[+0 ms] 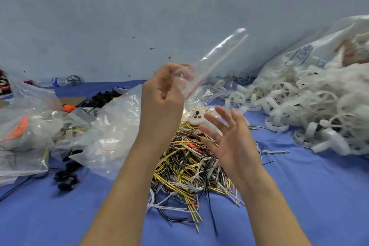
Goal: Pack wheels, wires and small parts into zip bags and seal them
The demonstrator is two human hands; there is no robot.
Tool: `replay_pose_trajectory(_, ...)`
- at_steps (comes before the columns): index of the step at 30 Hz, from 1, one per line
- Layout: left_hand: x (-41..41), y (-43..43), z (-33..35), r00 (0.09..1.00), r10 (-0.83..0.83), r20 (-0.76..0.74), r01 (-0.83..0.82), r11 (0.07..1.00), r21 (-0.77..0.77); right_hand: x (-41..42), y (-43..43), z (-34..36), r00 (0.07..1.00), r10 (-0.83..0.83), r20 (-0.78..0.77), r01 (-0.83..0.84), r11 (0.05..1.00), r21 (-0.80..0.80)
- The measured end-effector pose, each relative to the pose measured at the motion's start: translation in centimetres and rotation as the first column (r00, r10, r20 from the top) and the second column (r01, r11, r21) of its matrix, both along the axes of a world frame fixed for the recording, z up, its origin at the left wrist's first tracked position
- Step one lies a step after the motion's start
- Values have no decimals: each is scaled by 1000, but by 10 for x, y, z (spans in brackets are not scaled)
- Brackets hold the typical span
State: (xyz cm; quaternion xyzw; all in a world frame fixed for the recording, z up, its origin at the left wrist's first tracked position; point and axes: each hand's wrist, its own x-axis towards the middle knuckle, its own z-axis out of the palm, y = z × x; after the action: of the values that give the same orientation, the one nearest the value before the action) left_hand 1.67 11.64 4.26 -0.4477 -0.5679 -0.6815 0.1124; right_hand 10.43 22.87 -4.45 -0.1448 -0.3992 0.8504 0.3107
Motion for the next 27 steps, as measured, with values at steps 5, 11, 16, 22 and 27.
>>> replay_pose_trajectory(5, -19, 22, -53, 988, -147, 44, 153, 969, -196, 28, 33, -7, 980, 35, -196, -76, 976, -206)
replay_pose_trajectory(11, -51, 22, -90, 975, -197, 99, 220, 894, -390, 48, 55, -12, 981, 178, -75, -186, 976, -115)
replay_pose_trajectory(16, -50, 25, -86, 971, -233, 50, 234, 893, -385, 52, 57, -15, 981, 57, 184, -75, 993, 93)
replay_pose_trajectory(22, -43, 22, -83, 981, -91, 169, 137, 950, -281, 62, 52, -15, 965, -24, 260, -47, 963, 265)
replay_pose_trajectory(27, -21, 28, -83, 727, -89, 681, 170, 984, -52, 58, 42, -14, 958, -286, 29, 264, 915, 306)
